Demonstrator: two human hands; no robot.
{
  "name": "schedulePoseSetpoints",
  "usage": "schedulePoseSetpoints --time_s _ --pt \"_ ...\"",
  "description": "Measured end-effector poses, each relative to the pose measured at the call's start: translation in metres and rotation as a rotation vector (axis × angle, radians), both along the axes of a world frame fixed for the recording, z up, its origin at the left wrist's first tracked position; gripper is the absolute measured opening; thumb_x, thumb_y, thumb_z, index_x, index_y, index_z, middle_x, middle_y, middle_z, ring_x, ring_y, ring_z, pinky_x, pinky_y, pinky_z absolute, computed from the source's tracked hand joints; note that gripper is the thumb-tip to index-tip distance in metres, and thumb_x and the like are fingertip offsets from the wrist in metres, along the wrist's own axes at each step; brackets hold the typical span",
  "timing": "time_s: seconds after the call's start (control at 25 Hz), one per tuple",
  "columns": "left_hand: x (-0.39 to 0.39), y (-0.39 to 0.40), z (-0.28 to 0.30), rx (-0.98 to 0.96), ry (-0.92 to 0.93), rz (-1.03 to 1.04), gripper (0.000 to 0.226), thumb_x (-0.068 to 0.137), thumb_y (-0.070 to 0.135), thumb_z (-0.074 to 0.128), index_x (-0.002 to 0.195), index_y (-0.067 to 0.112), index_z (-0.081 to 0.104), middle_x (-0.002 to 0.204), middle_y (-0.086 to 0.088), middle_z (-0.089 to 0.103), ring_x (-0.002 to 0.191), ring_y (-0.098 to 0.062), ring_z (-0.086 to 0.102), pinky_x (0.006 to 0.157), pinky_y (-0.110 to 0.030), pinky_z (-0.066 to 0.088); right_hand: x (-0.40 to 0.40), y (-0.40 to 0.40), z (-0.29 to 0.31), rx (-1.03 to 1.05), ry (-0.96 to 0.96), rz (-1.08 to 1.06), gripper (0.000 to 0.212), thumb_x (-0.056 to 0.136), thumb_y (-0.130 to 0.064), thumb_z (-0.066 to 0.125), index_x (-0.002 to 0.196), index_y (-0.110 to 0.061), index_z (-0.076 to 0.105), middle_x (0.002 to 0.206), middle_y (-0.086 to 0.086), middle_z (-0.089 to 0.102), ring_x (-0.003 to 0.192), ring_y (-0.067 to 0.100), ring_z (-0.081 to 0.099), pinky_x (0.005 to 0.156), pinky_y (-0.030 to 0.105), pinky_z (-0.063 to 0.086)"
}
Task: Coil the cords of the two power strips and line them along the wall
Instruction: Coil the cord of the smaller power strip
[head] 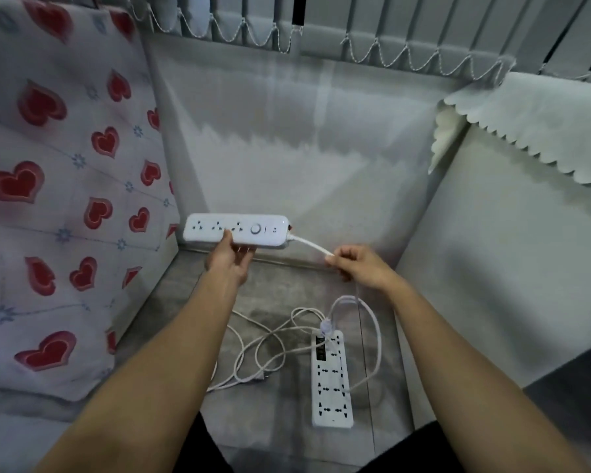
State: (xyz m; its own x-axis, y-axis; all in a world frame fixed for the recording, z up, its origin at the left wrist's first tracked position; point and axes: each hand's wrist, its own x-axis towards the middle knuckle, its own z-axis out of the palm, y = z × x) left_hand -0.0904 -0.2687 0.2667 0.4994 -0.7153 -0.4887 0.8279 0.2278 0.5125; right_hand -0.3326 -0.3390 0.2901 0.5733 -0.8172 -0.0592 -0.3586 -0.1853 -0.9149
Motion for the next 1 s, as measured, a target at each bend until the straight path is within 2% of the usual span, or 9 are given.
schedulePoseSetpoints --time_s 0.08,0.16,0.24,0.4,0.52,0.6,0.72,0.84,1.0 --pt "0.0 0.007 -0.018 0.082 0.074 0.004 0.042 0.097 0.024 0.054 0.135 0.009 0.05 0.135 -0.01 0.059 0.121 -0.025 0.059 0.065 -0.034 0.059 -0.005 -0.003 0.003 -0.066 0.019 -0.015 0.014 0.091 -0.014 0.062 0.087 -0.003 0.07 0.052 -0.01 0.05 0.046 -0.001 0.039 0.052 0.016 0.034" --pt "-0.006 0.014 -0.028 0.171 0.133 -0.062 0.032 0.099 0.016 0.05 0.127 0.003 0.053 0.14 -0.01 0.054 0.129 -0.027 0.052 0.095 -0.033 0.049 0.004 -0.002 0.018 -0.183 -0.077 -0.072 0.016 0.092 -0.012 0.06 0.097 -0.001 0.071 0.049 -0.013 0.048 0.045 -0.001 0.037 0.049 0.013 0.029" --pt "-0.017 0.017 -0.03 0.241 0.148 -0.171 0.024 0.1 0.007 0.044 0.117 -0.006 0.054 0.137 -0.015 0.052 0.133 -0.029 0.046 0.109 -0.03 0.036 0.024 0.0 0.035 -0.338 -0.136 -0.071 0.015 0.091 -0.013 0.062 0.093 -0.004 0.073 0.057 -0.01 0.052 0.049 -0.001 0.04 0.051 0.013 0.029" --pt "-0.043 0.023 -0.007 0.352 0.068 -0.341 0.042 0.1 0.007 0.042 0.142 0.0 0.037 0.138 -0.017 0.039 0.139 -0.038 0.035 0.113 -0.043 0.032 0.05 0.002 0.042 -0.481 -0.128 -0.061 0.013 0.089 -0.018 0.065 0.087 -0.01 0.074 0.069 -0.012 0.064 0.059 -0.007 0.052 0.062 0.012 0.038" --pt "-0.055 0.016 0.0 0.436 -0.218 -0.51 0.046 0.098 0.022 0.048 0.142 0.008 0.039 0.139 -0.011 0.04 0.131 -0.038 0.04 0.107 -0.051 0.036 0.047 -0.006 0.044 -0.5 -0.127 -0.078 0.012 0.087 -0.022 0.067 0.086 -0.013 0.074 0.078 -0.004 0.071 0.07 -0.002 0.06 0.071 0.019 0.046" --pt "-0.061 0.005 0.004 0.436 -0.557 -0.515 0.037 0.096 0.033 0.049 0.125 0.011 0.057 0.122 -0.01 0.055 0.104 -0.026 0.053 0.097 -0.042 0.04 0.043 -0.008 0.043 -0.51 -0.115 -0.075 0.012 0.085 -0.024 0.07 0.088 -0.013 0.075 0.081 -0.004 0.072 0.076 0.002 0.063 0.076 0.024 0.049" --pt "-0.061 0.008 0.014 0.163 -0.835 -0.398 0.032 0.101 0.026 0.041 0.095 0.009 0.068 0.093 -0.004 0.068 0.09 -0.017 0.06 0.08 -0.029 0.048 0.049 -0.004 0.026 -0.504 -0.106 -0.036 0.008 0.082 -0.024 0.073 0.084 -0.016 0.075 0.077 -0.009 0.07 0.074 -0.001 0.063 0.075 0.025 0.05" --pt "-0.066 0.012 0.03 -0.097 -1.094 -0.424 0.029 0.102 0.019 0.042 0.078 0.013 0.057 0.072 -0.002 0.057 0.069 -0.014 0.056 0.063 -0.022 0.046 0.044 -0.004 0.028 -0.481 -0.176 -0.043 0.008 0.083 -0.021 0.072 0.081 -0.013 0.071 0.07 -0.011 0.065 0.066 -0.002 0.057 0.067 0.02 0.046" --pt "-0.059 0.01 0.036 -0.147 -1.066 -0.413 0.031 0.103 0.018 0.039 0.072 0.017 0.041 0.059 0.004 0.037 0.049 -0.008 0.032 0.051 -0.022 0.031 0.032 -0.009 0.028 -0.3 -0.218 -0.088 0.025 0.094 -0.025 0.059 0.071 -0.015 0.061 0.056 -0.004 0.047 0.049 0.004 0.038 0.049 0.017 0.031"
